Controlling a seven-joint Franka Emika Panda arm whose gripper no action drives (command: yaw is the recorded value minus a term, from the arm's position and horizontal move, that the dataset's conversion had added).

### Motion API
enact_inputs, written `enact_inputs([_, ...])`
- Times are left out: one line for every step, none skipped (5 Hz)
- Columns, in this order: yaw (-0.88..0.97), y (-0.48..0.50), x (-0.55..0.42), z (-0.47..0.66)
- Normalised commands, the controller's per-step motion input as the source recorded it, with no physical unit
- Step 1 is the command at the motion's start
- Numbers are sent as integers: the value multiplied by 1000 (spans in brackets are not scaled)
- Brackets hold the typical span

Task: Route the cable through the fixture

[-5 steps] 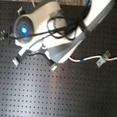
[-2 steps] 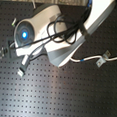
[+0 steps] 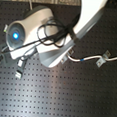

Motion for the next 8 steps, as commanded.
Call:
enact_inputs([-254,58,-27,0])
enact_inputs([-223,-213,74,1])
enact_inputs([-114,-415,33,-158])
enact_inputs([37,-269,-125,-99])
enact_inputs([97,-186,-177,-12])
enact_inputs([254,-11,-16,-6])
enact_inputs([737,145,-21,1])
enact_inputs([990,11,20,-152])
